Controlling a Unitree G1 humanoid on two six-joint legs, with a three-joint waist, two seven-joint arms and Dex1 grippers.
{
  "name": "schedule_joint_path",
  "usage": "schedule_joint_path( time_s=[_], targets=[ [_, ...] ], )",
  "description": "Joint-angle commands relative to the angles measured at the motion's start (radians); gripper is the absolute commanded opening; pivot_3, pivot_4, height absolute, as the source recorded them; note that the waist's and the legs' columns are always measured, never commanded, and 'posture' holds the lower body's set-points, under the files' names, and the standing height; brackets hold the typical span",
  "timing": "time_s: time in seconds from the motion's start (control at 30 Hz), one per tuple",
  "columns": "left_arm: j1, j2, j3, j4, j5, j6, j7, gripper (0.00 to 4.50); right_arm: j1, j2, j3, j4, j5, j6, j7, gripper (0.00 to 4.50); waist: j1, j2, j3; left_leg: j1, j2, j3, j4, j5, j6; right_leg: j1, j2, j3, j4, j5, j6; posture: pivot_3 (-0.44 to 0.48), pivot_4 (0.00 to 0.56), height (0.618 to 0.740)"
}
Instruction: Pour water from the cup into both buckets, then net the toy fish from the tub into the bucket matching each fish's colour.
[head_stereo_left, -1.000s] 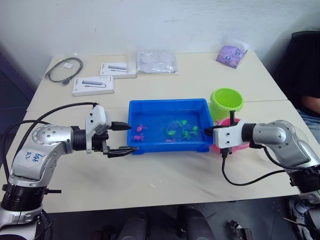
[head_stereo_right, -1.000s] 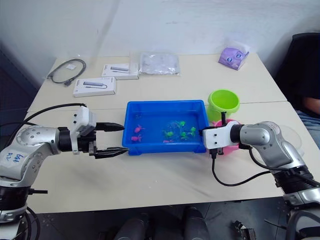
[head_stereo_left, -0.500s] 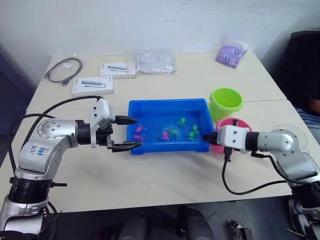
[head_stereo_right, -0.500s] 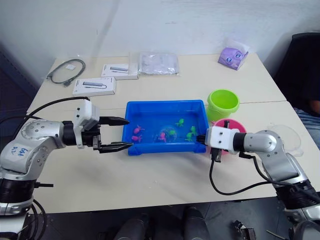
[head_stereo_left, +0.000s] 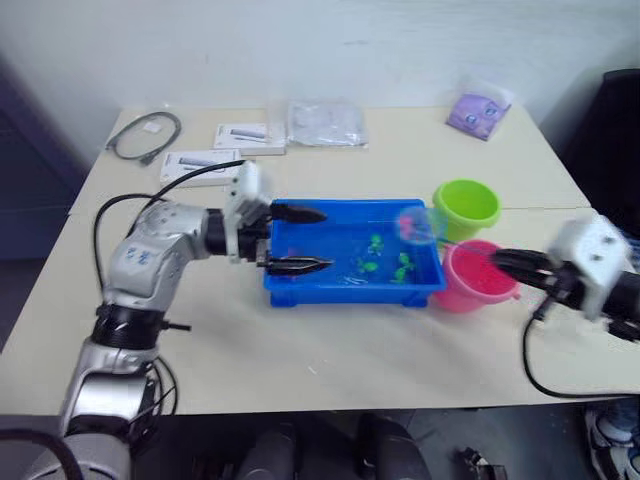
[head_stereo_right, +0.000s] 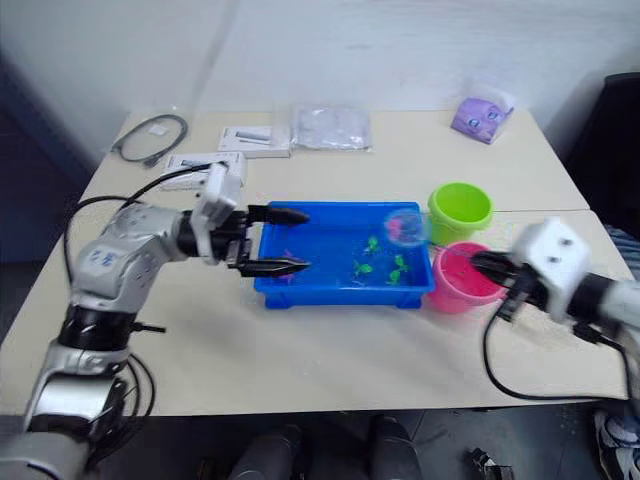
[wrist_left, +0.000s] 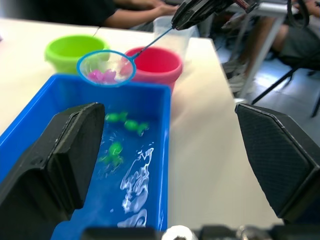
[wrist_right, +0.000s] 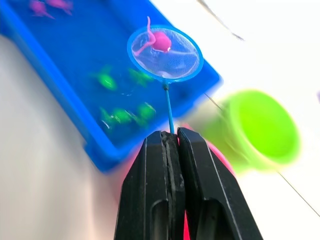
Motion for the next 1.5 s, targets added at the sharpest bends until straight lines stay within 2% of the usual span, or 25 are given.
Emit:
schedule_joint_path(
  time_s=[0.03, 0.1, 0.2, 0.33, 0.47, 0.67, 0.8, 0.9, 0.97, 1.07, 1.17, 1.3, 1.5],
  targets=[
    [-0.063, -0.041, -0.025, 0.057, 0.009, -0.054, -0.052, 4.49, 0.140, 0.011, -0.282, -0.127, -0.034, 0.023, 0.049, 0.00, 0.005, 0.000, 0.000, 0.000, 0.000, 0.000, 0.000, 0.000, 0.000, 0.000, 0.000, 0.000, 0.000, 0.000, 0.000, 0.000, 0.150, 0.735],
    [-0.086, -0.062, -0.039, 0.091, 0.018, -0.076, -0.076, 4.49, 0.232, 0.020, -0.376, -0.157, -0.084, -0.017, 0.074, 0.00, 0.004, 0.000, 0.000, 0.000, 0.000, 0.001, 0.000, 0.000, 0.000, 0.000, 0.001, 0.001, 0.000, 0.000, 0.000, 0.000, 0.150, 0.735],
    [-0.114, -0.091, -0.052, 0.143, 0.033, -0.107, -0.101, 4.49, 0.335, 0.031, -0.436, -0.179, -0.181, -0.130, 0.088, 0.00, -0.002, 0.000, 0.000, 0.002, 0.001, 0.003, -0.001, 0.000, 0.001, 0.001, 0.001, 0.003, 0.000, 0.000, 0.000, 0.000, 0.150, 0.735],
    [-0.145, -0.122, -0.062, 0.204, 0.055, -0.147, -0.124, 4.49, 0.400, -0.005, -0.377, -0.154, -0.405, -0.465, 0.049, 0.00, -0.010, 0.000, 0.000, 0.003, 0.000, 0.005, -0.001, -0.001, 0.002, 0.001, 0.002, 0.005, 0.001, 0.000, 0.000, 0.000, 0.150, 0.735],
    [-0.169, -0.134, -0.058, 0.228, 0.063, -0.158, -0.134, 4.49, 0.465, -0.077, -0.334, -0.045, -0.725, -0.835, -0.043, 0.00, -0.021, 0.000, 0.000, 0.003, 0.000, 0.005, -0.001, -0.001, 0.002, 0.000, 0.001, 0.005, 0.000, 0.000, 0.000, 0.000, 0.150, 0.735],
    [-0.176, -0.126, -0.045, 0.237, 0.067, -0.166, -0.130, 4.49, 0.438, -0.096, -0.394, 0.115, -0.802, -1.071, -0.141, 0.00, -0.022, -0.001, 0.000, 0.002, -0.001, 0.004, -0.001, 0.000, 0.003, 0.001, 0.001, 0.004, -0.001, 0.000, 0.001, 0.000, 0.150, 0.735],
    [-0.156, -0.119, -0.042, 0.217, 0.063, -0.160, -0.122, 4.49, 0.426, -0.107, -0.361, 0.114, -0.800, -1.177, -0.140, 0.00, -0.024, -0.001, 0.000, 0.003, 0.000, 0.004, -0.002, 0.000, 0.002, 0.001, 0.001, 0.005, -0.001, 0.000, 0.001, 0.000, 0.150, 0.735],
    [-0.143, -0.118, -0.041, 0.204, 0.063, -0.158, -0.113, 4.49, 0.373, -0.156, -0.367, 0.212, -0.840, -1.173, -0.158, 0.00, -0.025, 0.000, 0.000, 0.003, 0.000, 0.004, -0.001, 0.000, 0.002, 0.001, 0.001, 0.005, -0.001, 0.000, 0.001, 0.000, 0.150, 0.735],
    [-0.138, -0.117, -0.040, 0.196, 0.062, -0.156, -0.109, 4.49, 0.388, -0.159, -0.334, 0.216, -0.839, -1.227, -0.149, 0.00, -0.022, -0.001, 0.000, 0.003, 0.000, 0.005, -0.001, 0.000, 0.003, 0.001, 0.001, 0.006, -0.001, 0.000, 0.001, 0.000, 0.150, 0.735],
    [-0.136, -0.113, -0.034, 0.195, 0.061, -0.156, -0.101, 4.49, 0.340, -0.182, -0.354, 0.272, -0.854, -1.204, -0.171, 0.00, -0.022, -0.001, 0.000, 0.002, 0.000, 0.002, -0.002, 0.000, 0.003, 0.002, 0.001, 0.005, -0.002, 0.000, 0.001, 0.000, 0.150, 0.735],
    [-0.132, -0.106, -0.034, 0.192, 0.060, -0.154, -0.099, 4.49, 0.368, -0.166, -0.305, 0.226, -0.831, -1.274, -0.147, 0.00, -0.022, -0.001, 0.000, 0.002, -0.001, 0.003, -0.002, 0.000, 0.003, 0.002, 0.001, 0.004, -0.002, 0.000, 0.001, 0.000, 0.150, 0.735],
    [-0.131, -0.100, -0.032, 0.196, 0.063, -0.157, -0.093, 4.49, 0.291, -0.181, -0.328, 0.274, -0.848, -1.211, -0.179, 0.00, -0.024, 0.000, 0.000, 0.002, 0.000, 0.003, -0.002, 0.000, 0.003, 0.002, 0.001, 0.004, -0.002, 0.000, 0.001, 0.000, 0.150, 0.735],
    [-0.121, -0.088, -0.039, 0.195, 0.075, -0.166, -0.092, 4.49, 0.290, -0.184, -0.270, 0.278, -0.809, -1.255, -0.165, 0.00, -0.023, 0.000, 0.000, 0.002, 0.000, 0.002, -0.002, 0.000, 0.003, 0.001, 0.001, 0.004, -0.002, 0.000, 0.001, 0.000, 0.150, 0.735]
  ],
)
